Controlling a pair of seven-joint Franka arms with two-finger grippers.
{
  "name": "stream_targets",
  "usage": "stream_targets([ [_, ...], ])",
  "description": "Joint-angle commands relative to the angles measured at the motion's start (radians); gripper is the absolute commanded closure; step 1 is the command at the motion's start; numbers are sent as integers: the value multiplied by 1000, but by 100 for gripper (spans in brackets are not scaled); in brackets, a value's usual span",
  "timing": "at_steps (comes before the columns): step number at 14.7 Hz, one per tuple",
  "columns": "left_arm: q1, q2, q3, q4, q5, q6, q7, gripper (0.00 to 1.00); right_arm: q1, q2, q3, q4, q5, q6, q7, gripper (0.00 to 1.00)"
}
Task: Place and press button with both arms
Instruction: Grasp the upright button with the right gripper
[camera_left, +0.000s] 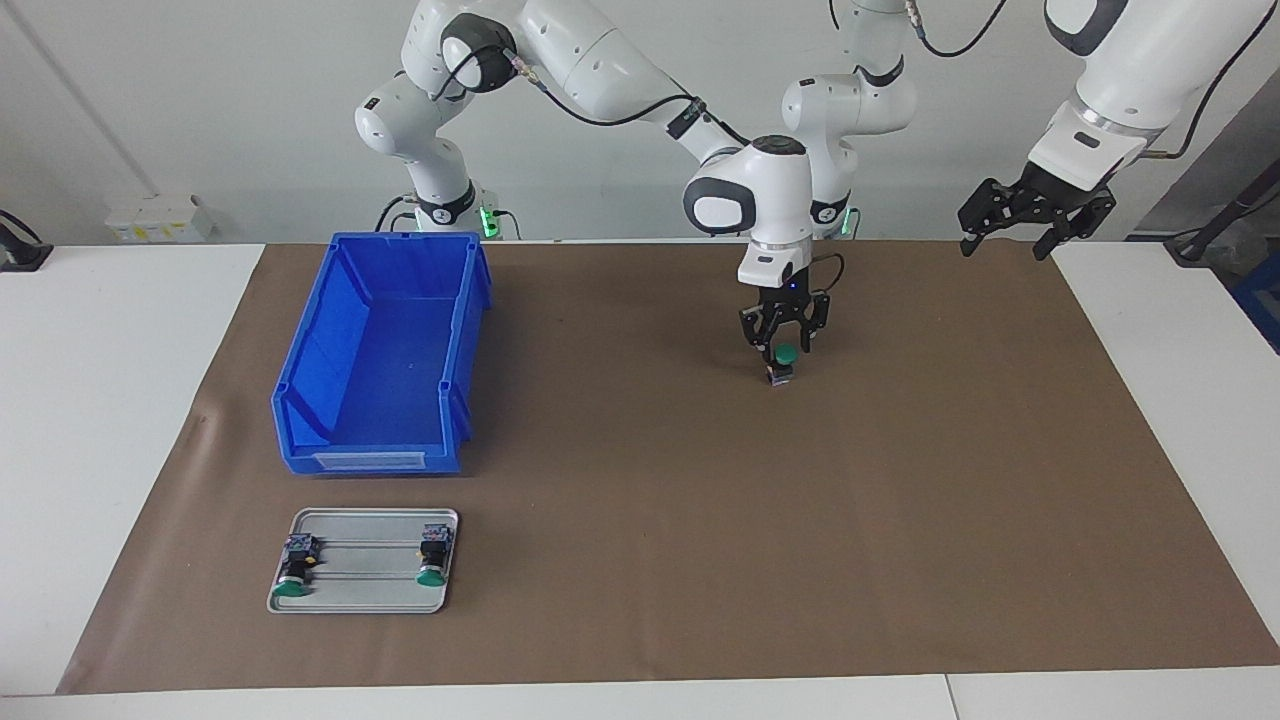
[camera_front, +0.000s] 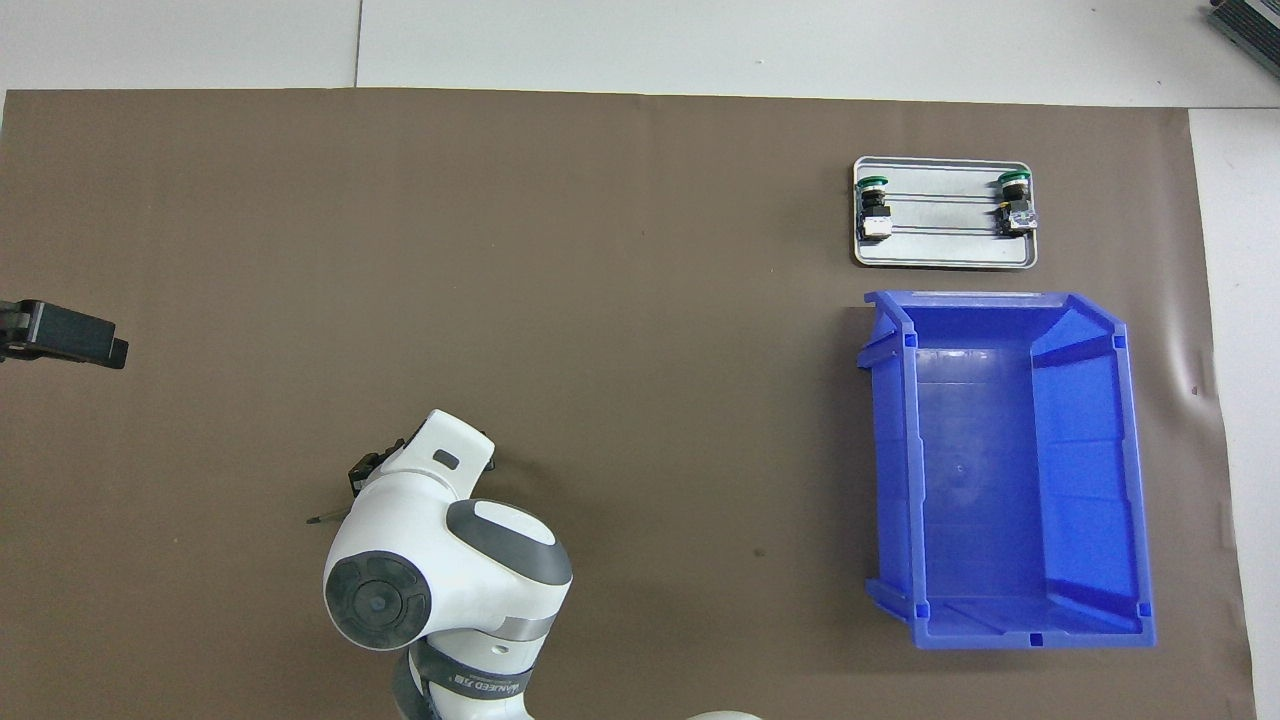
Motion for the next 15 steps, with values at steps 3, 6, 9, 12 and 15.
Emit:
stream_targets([
  [3, 11, -26, -7, -31, -9, 13, 4, 0, 3, -18, -2, -46, -47, 28, 27, 35],
  [6, 11, -26, -7, -31, -9, 13, 4, 0, 0, -17, -2, -47, -74, 48, 27, 35],
  [9, 11, -26, -7, -31, -9, 12, 4, 0, -8, -17, -2, -46, -92, 71, 27, 35],
  [12, 11, -26, -5, -31, -9, 12, 4, 0, -6, -9, -3, -47, -98, 77, 27, 35],
  [15, 11, -26, -5, -31, -9, 13, 4, 0, -9, -9, -2, -49, -112, 74, 25, 35],
])
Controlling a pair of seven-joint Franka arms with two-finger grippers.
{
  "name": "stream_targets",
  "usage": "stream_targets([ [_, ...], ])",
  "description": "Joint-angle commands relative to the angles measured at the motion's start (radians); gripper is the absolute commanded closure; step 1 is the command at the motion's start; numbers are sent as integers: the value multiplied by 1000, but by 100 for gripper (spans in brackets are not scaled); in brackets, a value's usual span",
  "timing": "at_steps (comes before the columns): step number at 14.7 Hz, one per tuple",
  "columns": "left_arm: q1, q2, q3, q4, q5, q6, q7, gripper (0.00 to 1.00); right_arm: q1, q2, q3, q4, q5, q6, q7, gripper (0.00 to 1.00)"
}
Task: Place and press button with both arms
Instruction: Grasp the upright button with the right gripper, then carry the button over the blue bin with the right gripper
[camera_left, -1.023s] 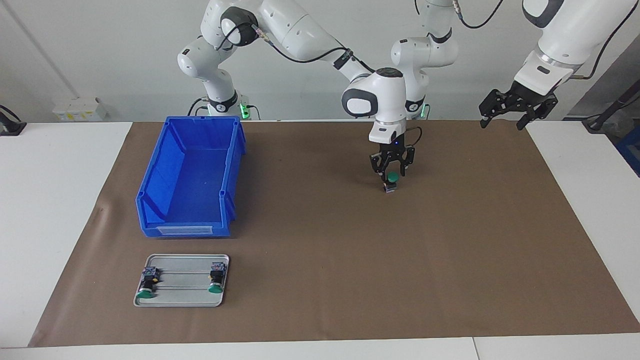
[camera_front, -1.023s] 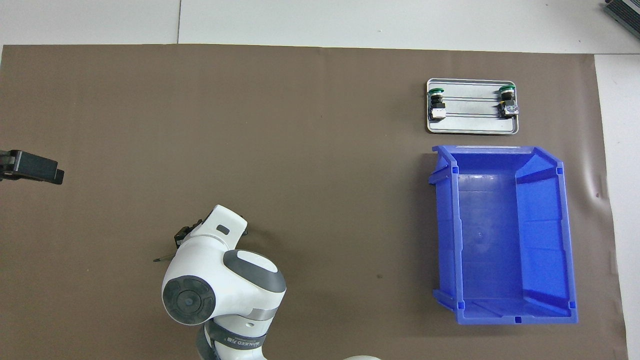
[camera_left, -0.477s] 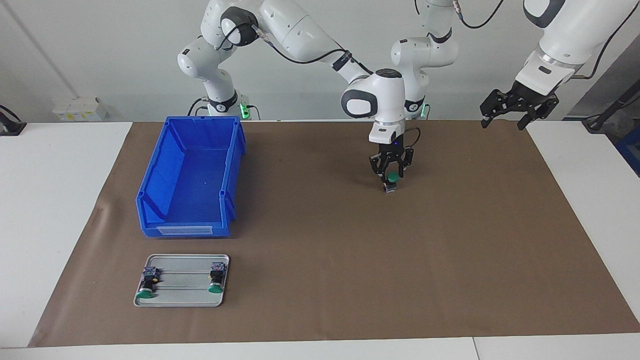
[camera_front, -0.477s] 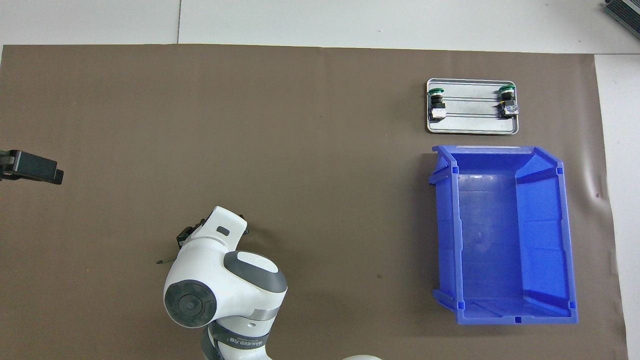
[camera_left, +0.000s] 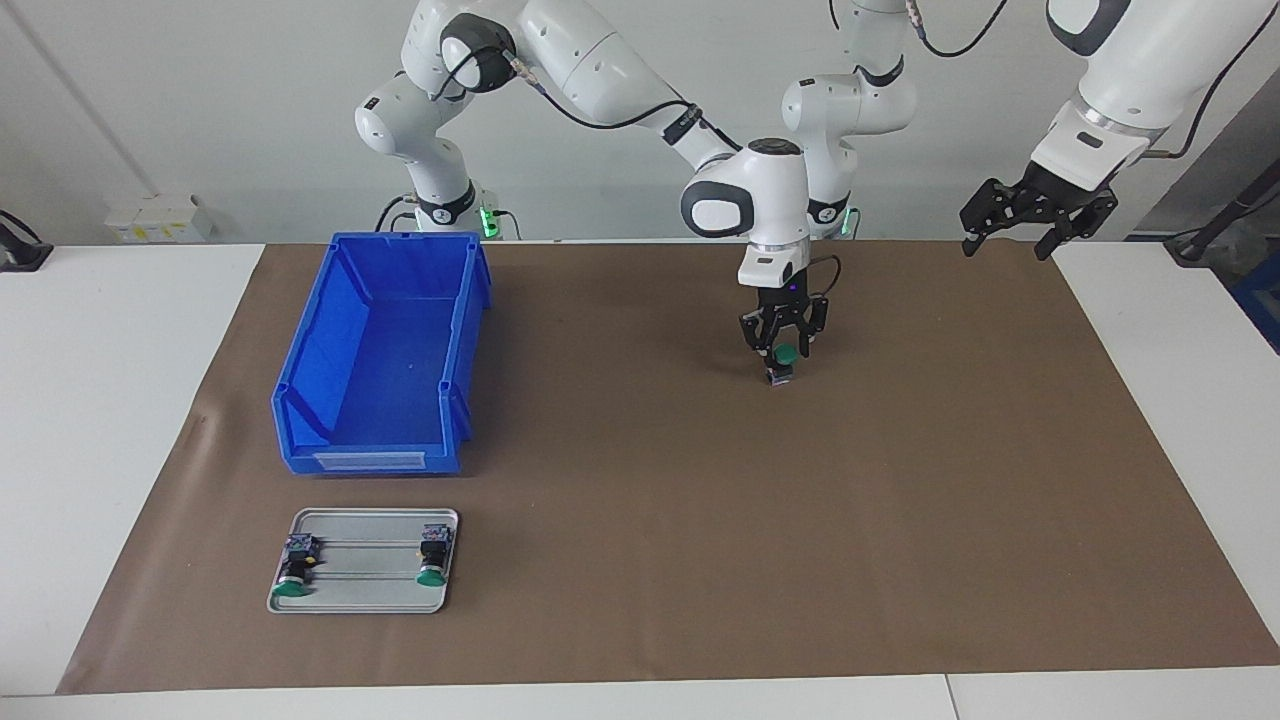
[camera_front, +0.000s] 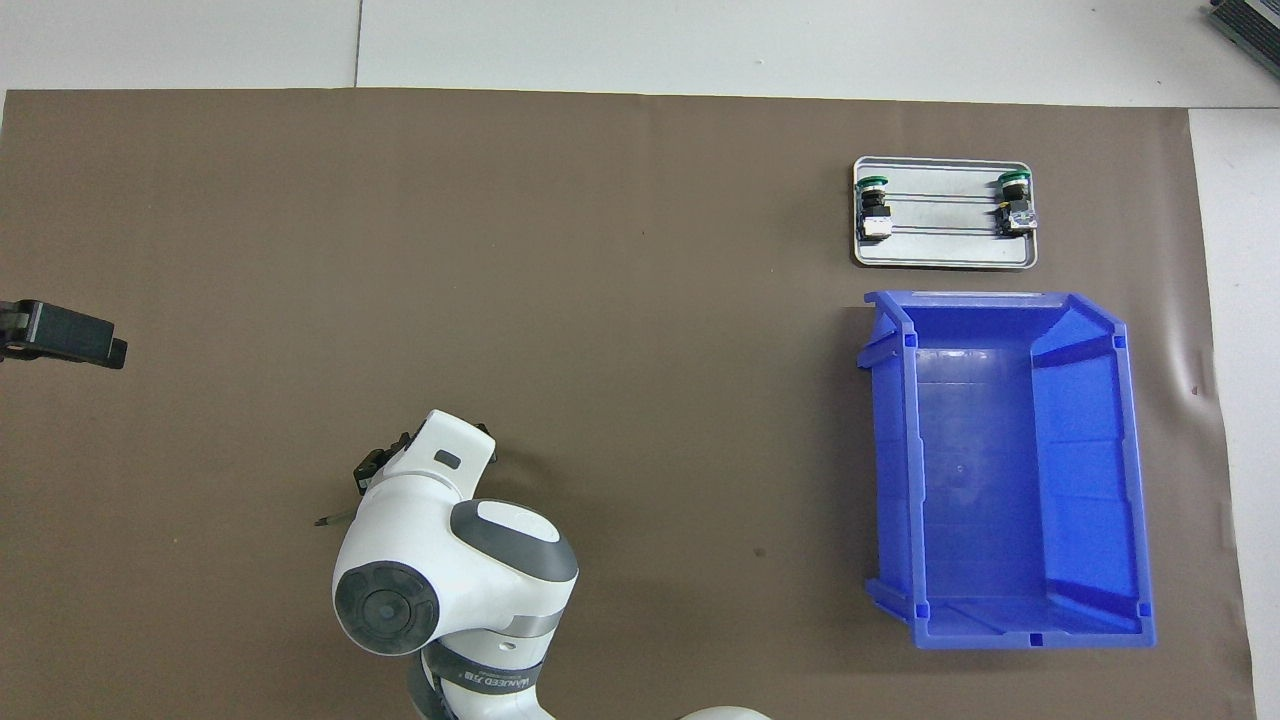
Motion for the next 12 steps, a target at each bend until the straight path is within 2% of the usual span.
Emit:
stream_targets([
  [1, 11, -26, -6, -31, -9, 13, 4, 0, -7, -9, 0, -32, -44, 34, 25, 35],
  [6, 11, -26, -6, -31, -9, 12, 4, 0, -5, -9, 2, -36, -53, 35, 25, 48],
  [7, 11, -26, -5, -31, -9, 13, 4, 0, -5, -11, 0, -35, -59, 35, 25, 64],
  [8, 11, -26, -5, -32, -9, 13, 4, 0, -4, -11, 0, -32, -67, 34, 25, 100],
  [12, 11, -26, -6, -31, -9, 13, 4, 0, -7, -12, 0, -10, -64, -3, 27, 100],
])
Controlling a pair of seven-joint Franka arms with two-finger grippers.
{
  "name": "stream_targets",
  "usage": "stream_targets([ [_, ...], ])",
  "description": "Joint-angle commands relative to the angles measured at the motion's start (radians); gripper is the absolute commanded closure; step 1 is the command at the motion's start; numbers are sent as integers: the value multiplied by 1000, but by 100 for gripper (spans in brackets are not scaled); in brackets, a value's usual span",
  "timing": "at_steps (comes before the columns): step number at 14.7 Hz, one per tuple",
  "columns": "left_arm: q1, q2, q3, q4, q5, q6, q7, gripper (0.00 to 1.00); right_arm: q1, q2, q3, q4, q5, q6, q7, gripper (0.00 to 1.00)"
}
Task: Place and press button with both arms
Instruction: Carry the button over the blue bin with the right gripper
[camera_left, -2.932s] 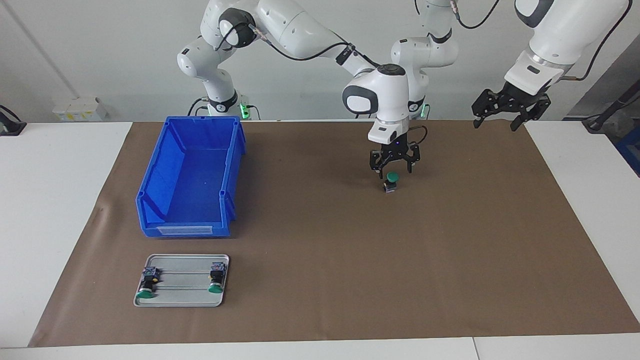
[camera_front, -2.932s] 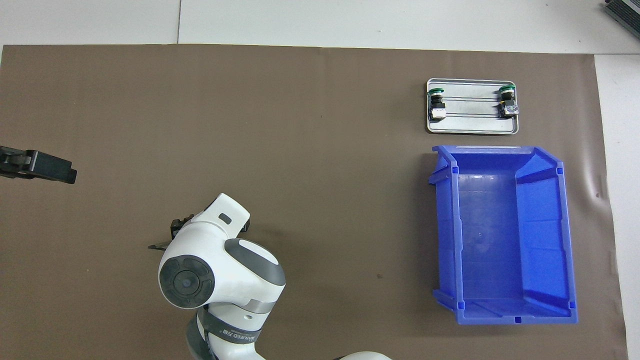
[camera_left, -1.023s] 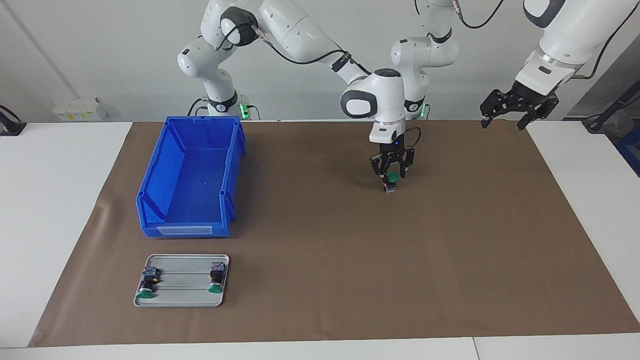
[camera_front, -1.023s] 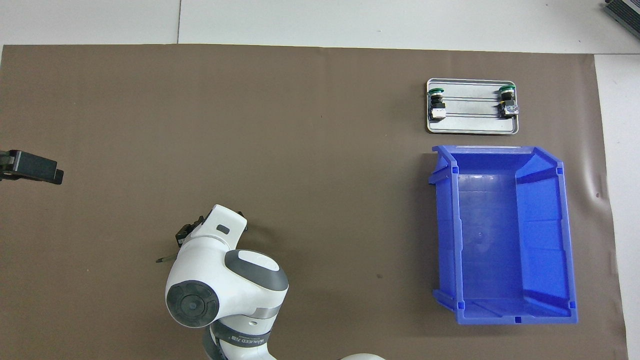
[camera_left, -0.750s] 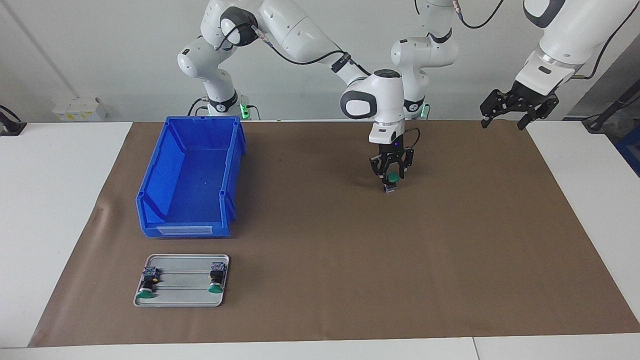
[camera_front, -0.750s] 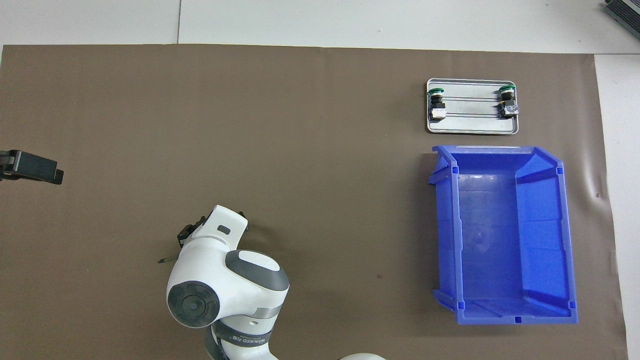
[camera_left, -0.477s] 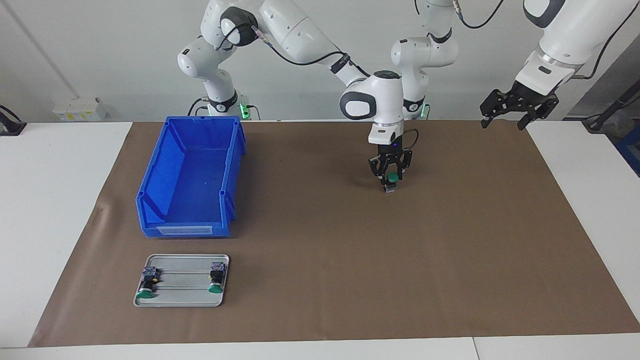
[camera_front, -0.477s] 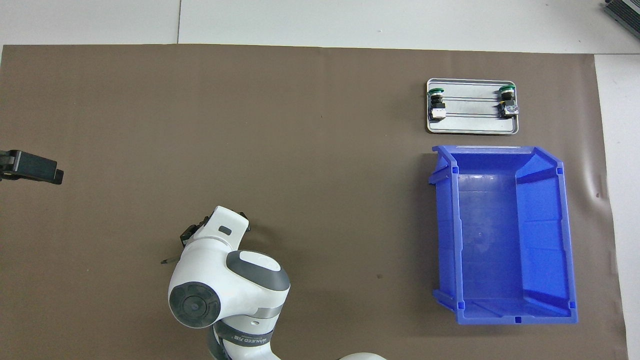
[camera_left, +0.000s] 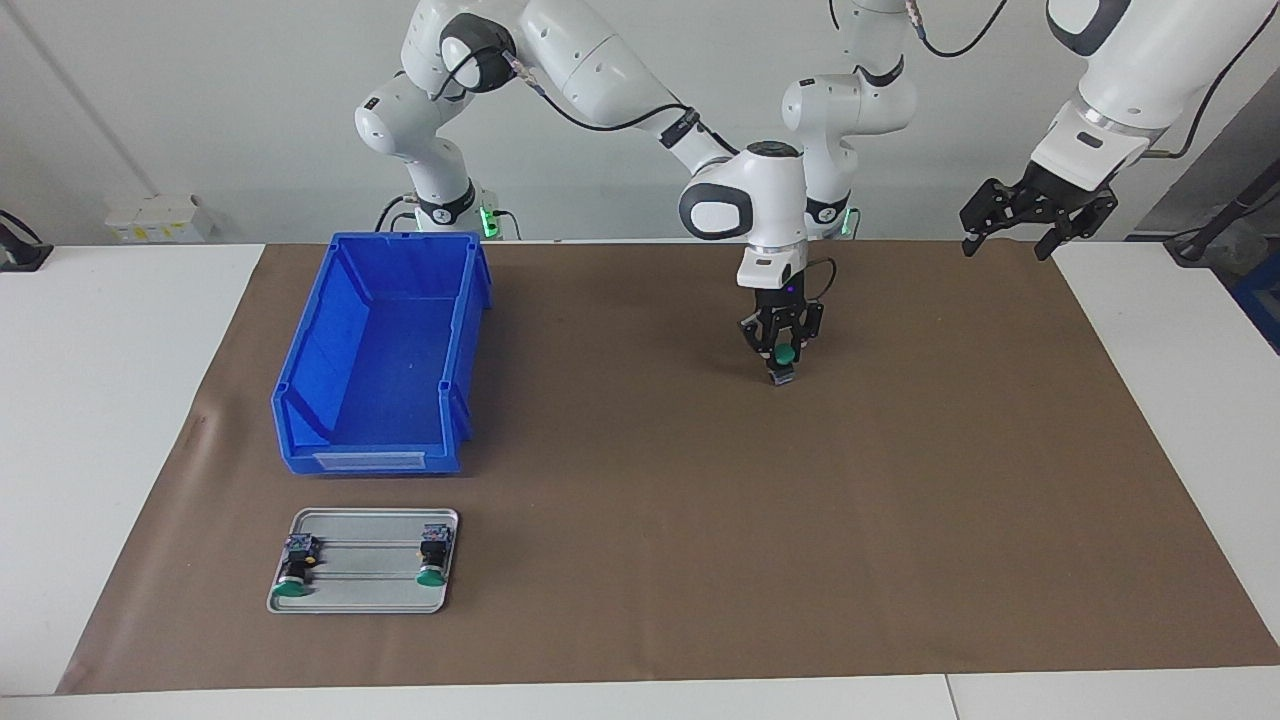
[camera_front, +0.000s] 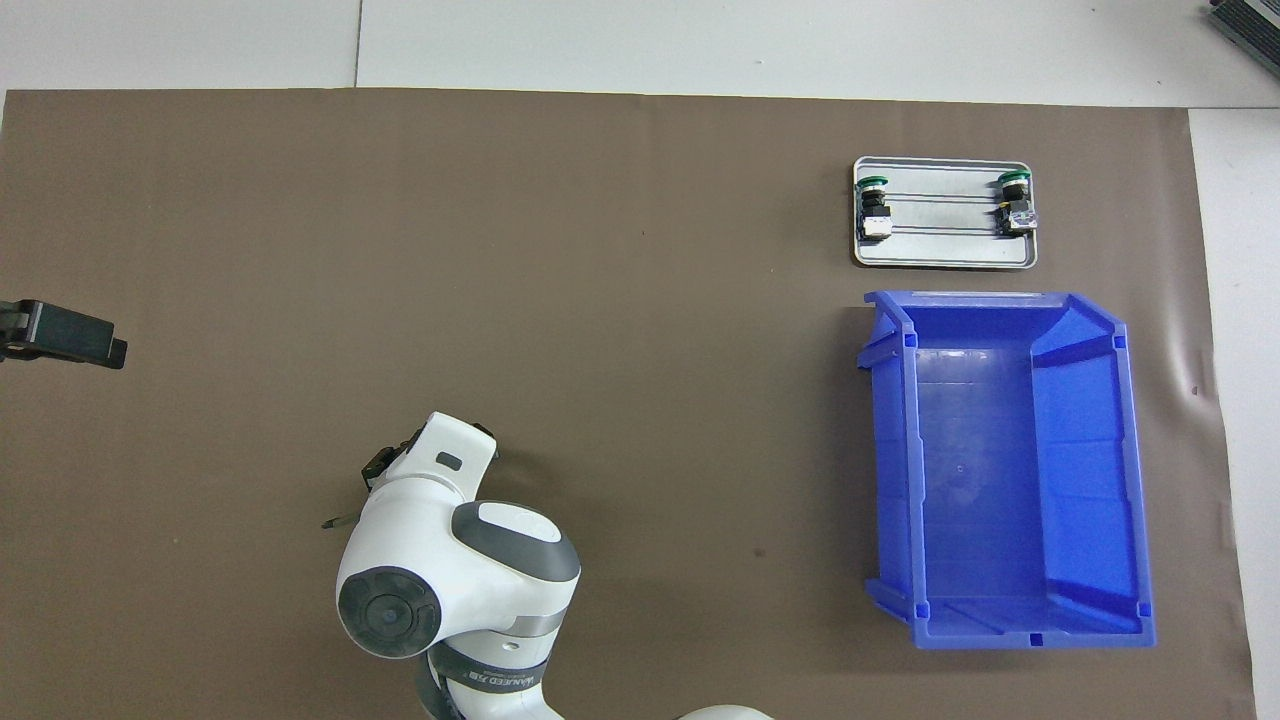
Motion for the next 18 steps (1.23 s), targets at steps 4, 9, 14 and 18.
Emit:
stream_targets([
  [4, 11, -26, -6, -31, -9, 13, 4, 0, -18, -86, -11, 3, -29, -117, 34, 100],
  [9, 11, -26, -6, -31, -9, 12, 4, 0, -170, -336, -8, -88, -32, -308, -68, 100],
  [14, 11, -26, -6, -31, -9, 12, 4, 0, -418, -531, -5, -261, 38, -342, -350, 100],
  [18, 11, -26, -6, -31, -9, 12, 4, 0, -653, -600, -7, -317, 188, -358, -763, 100],
])
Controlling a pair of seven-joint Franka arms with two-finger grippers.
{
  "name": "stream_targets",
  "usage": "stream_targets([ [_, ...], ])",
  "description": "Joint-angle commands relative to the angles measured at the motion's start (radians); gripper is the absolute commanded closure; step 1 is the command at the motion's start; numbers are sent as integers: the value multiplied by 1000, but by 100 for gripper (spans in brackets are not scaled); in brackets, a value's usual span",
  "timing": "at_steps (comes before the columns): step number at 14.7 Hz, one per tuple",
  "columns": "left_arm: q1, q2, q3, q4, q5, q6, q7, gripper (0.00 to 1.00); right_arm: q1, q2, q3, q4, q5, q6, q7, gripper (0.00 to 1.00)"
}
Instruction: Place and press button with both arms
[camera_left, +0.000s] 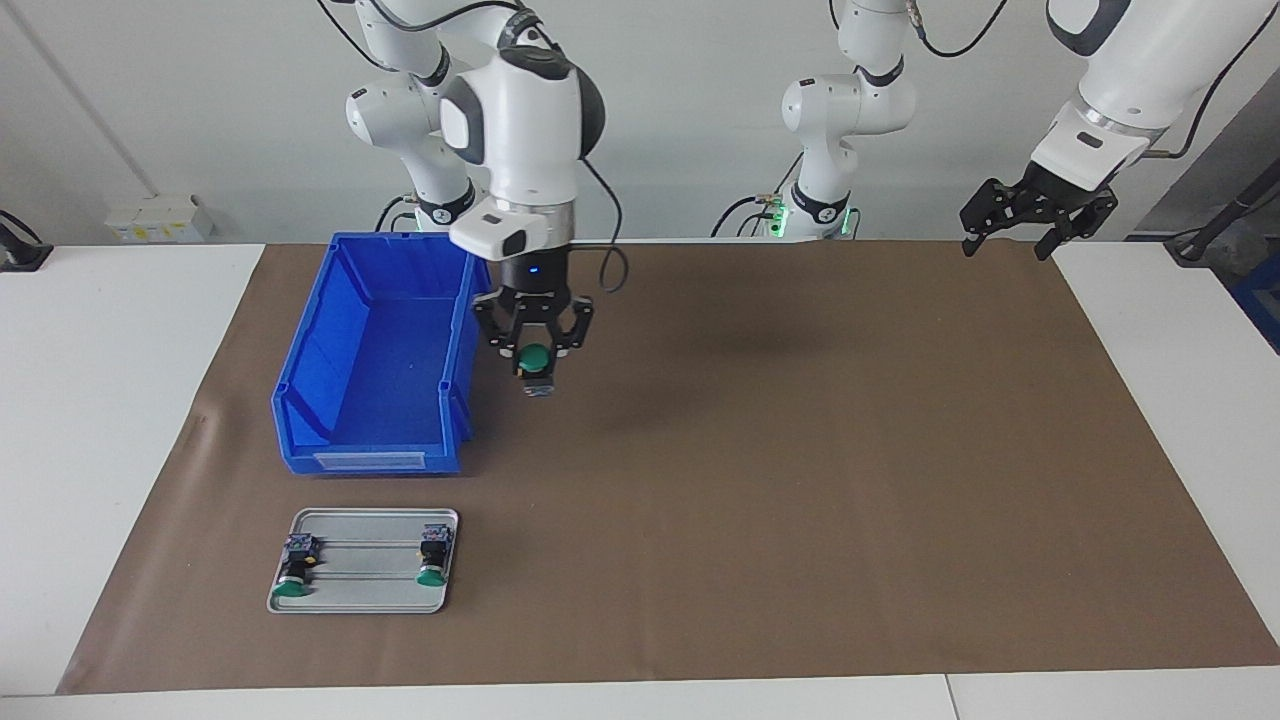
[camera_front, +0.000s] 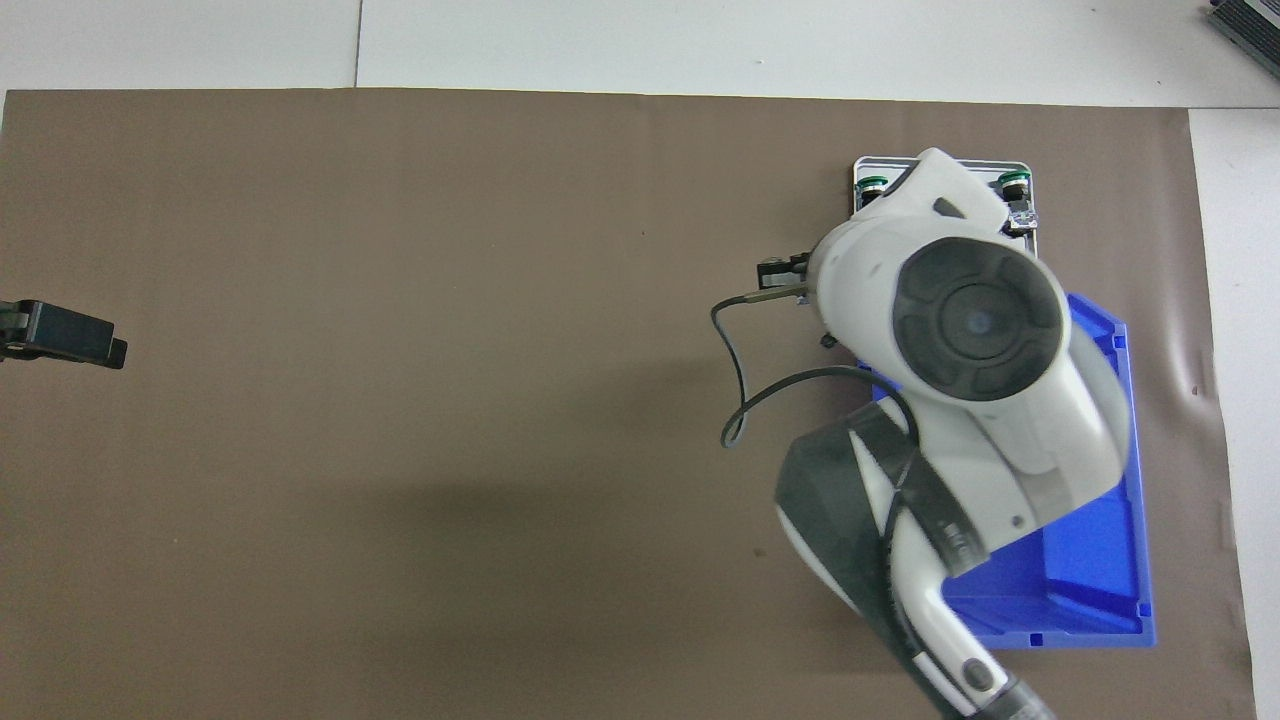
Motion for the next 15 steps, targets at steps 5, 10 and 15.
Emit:
stream_targets([
  [5, 11, -26, -5, -31, -9, 13, 4, 0, -262, -131, 20, -229, 137, 46, -372, 100],
  [10, 11, -26, -5, -31, -9, 12, 4, 0, -345, -235, 18, -597, 174, 380, -456, 100],
  [15, 11, -26, -5, -31, -9, 13, 4, 0, -393, -209, 17, -686, 238, 500, -535, 100],
])
